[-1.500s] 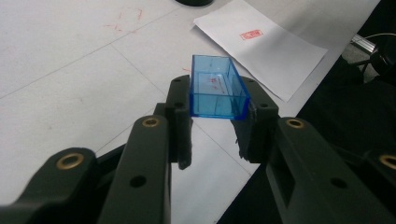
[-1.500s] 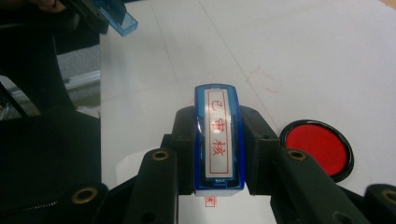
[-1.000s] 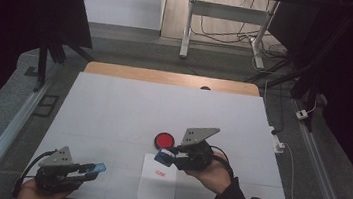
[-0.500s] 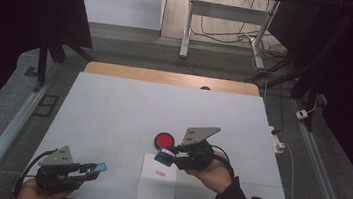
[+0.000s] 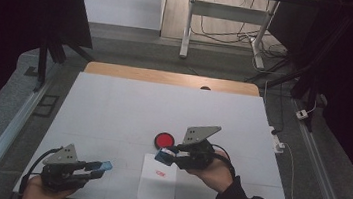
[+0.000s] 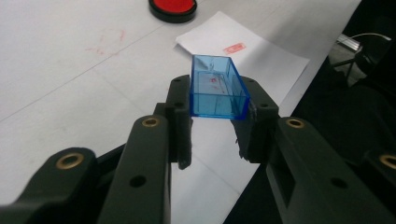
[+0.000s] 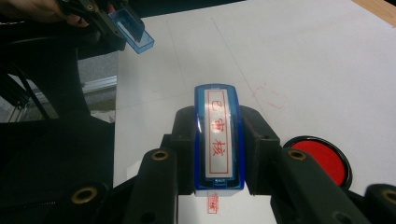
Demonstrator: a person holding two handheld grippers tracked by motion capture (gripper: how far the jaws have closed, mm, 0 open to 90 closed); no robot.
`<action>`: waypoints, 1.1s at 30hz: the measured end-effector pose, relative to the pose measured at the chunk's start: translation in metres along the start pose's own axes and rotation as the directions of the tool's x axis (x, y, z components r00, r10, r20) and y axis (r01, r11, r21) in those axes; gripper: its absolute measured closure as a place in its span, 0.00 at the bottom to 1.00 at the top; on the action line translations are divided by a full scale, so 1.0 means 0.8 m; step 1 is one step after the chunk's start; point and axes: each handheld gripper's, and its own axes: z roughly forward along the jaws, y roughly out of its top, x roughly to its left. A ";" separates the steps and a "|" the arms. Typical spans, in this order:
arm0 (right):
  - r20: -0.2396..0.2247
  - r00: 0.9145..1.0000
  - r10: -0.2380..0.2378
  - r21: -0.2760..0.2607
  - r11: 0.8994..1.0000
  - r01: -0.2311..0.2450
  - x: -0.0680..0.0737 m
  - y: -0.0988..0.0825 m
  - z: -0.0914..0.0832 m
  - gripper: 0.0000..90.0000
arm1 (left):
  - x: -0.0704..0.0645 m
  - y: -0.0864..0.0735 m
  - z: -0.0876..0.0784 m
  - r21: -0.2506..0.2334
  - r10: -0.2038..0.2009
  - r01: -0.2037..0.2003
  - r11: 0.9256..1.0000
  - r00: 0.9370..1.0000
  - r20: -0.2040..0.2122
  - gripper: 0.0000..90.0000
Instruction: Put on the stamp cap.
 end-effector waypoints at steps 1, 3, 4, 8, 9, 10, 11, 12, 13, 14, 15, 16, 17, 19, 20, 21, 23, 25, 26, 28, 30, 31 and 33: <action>-0.003 1.000 -0.003 0.000 1.000 0.003 0.000 0.000 -0.001 0.78 | 0.000 0.002 0.001 -0.001 0.006 -0.006 1.000 1.000 0.003 0.76; -0.008 1.000 -0.007 -0.005 1.000 0.007 -0.001 0.001 -0.002 0.78 | -0.001 0.006 0.003 -0.008 0.013 -0.013 1.000 1.000 0.013 0.76; -0.011 1.000 -0.004 -0.009 1.000 0.004 -0.001 0.002 -0.002 0.78 | -0.002 0.008 0.005 -0.011 0.016 -0.016 1.000 1.000 0.018 0.76; -0.022 1.000 -0.010 -0.021 1.000 0.009 -0.003 0.004 -0.005 0.78 | -0.004 0.019 0.011 -0.015 0.039 -0.039 0.999 0.999 0.034 0.76; -0.022 1.000 -0.012 -0.022 1.000 0.012 -0.004 0.005 -0.005 0.78 | -0.005 0.021 0.013 -0.017 0.046 -0.045 0.999 0.998 0.039 0.76; -0.025 1.000 -0.012 -0.026 1.000 0.011 -0.004 0.005 -0.005 0.78 | -0.006 0.025 0.016 -0.018 0.053 -0.052 0.998 0.998 0.045 0.76; -0.024 1.000 -0.012 -0.027 1.000 0.011 -0.005 0.006 -0.006 0.78 | -0.006 0.027 0.018 -0.018 0.059 -0.058 0.998 0.997 0.048 0.76; -0.024 1.000 -0.014 -0.029 0.999 0.013 -0.005 0.006 -0.006 0.78 | -0.007 0.030 0.020 -0.016 0.067 -0.066 0.998 0.996 0.053 0.76; -0.026 1.000 -0.018 -0.027 0.999 0.017 -0.005 0.007 -0.007 0.78 | -0.008 0.033 0.023 -0.015 0.072 -0.072 0.997 0.996 0.059 0.76; -0.027 0.999 -0.019 -0.030 0.999 0.018 -0.006 0.008 -0.008 0.78 | -0.008 0.035 0.025 -0.016 0.078 -0.077 0.997 0.995 0.067 0.76; -0.025 0.999 -0.022 -0.034 0.999 0.022 -0.006 0.009 -0.008 0.78 | -0.009 0.038 0.028 -0.016 0.084 -0.083 0.996 0.994 0.073 0.76; -0.027 0.999 -0.024 -0.035 0.999 0.023 -0.007 0.009 -0.009 0.78 | -0.009 0.041 0.031 -0.015 0.089 -0.088 0.996 0.993 0.081 0.76; -0.030 0.999 -0.026 -0.040 0.999 0.025 -0.007 0.010 -0.010 0.78 | -0.009 0.043 0.034 -0.015 0.093 -0.092 0.996 0.992 0.090 0.76; -0.039 0.999 -0.033 -0.045 0.999 0.031 -0.008 0.011 -0.011 0.78 | -0.009 0.047 0.040 -0.018 0.093 -0.091 0.996 0.989 0.112 0.76; -0.050 0.998 -0.038 -0.045 0.998 0.036 -0.009 0.012 -0.012 0.78 | -0.010 0.049 0.042 -0.020 0.094 -0.093 0.996 0.988 0.118 0.76; -0.063 0.997 -0.046 -0.053 0.998 0.043 -0.009 0.012 -0.012 0.78 | -0.010 0.050 0.044 -0.019 0.098 -0.097 0.995 0.988 0.123 0.76; -0.072 0.996 -0.058 -0.053 0.997 0.054 -0.011 0.013 -0.012 0.78 | -0.011 0.054 0.048 -0.022 0.100 -0.098 0.995 0.986 0.133 0.76; -0.092 0.993 -0.074 -0.062 0.996 0.068 -0.012 0.013 -0.012 0.78 | -0.012 0.056 0.051 -0.025 0.104 -0.101 0.995 0.985 0.140 0.76; -0.098 0.992 -0.077 -0.065 0.995 0.071 -0.013 0.014 -0.011 0.78 | -0.012 0.058 0.054 -0.027 0.106 -0.103 0.994 0.984 0.145 0.76; -0.107 0.991 -0.085 -0.063 0.995 0.079 -0.014 0.016 -0.010 0.78 | -0.013 0.061 0.058 -0.027 0.110 -0.107 0.994 0.982 0.152 0.76; -0.118 0.988 -0.094 -0.068 0.994 0.087 -0.014 0.017 -0.009 0.78 | -0.014 0.064 0.062 -0.028 0.118 -0.115 0.993 0.980 0.160 0.76; -0.125 0.987 -0.098 -0.073 0.993 0.089 -0.014 0.018 -0.008 0.78 | -0.014 0.065 0.064 -0.030 0.121 -0.117 0.993 0.979 0.165 0.76; -0.136 0.985 -0.106 -0.077 0.992 0.096 -0.015 0.019 -0.008 0.78 | -0.015 0.069 0.068 -0.033 0.130 -0.126 0.991 0.976 0.175 0.76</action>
